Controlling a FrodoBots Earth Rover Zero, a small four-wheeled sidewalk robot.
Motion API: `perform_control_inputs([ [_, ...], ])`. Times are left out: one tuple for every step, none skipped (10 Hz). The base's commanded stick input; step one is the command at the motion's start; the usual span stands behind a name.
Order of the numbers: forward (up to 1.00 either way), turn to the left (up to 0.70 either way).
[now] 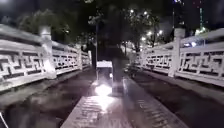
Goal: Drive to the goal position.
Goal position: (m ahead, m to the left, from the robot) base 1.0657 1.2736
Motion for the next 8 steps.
perform_control_inputs([
  [0.45, 0.00],
  [0.45, 0.00],
  [0.45, 0.00],
  [0.45, 0.00],
  [0.45, 0.00],
  [0.45, 0.00],
  [0.45, 0.00],
  [0.45, 0.00],
])
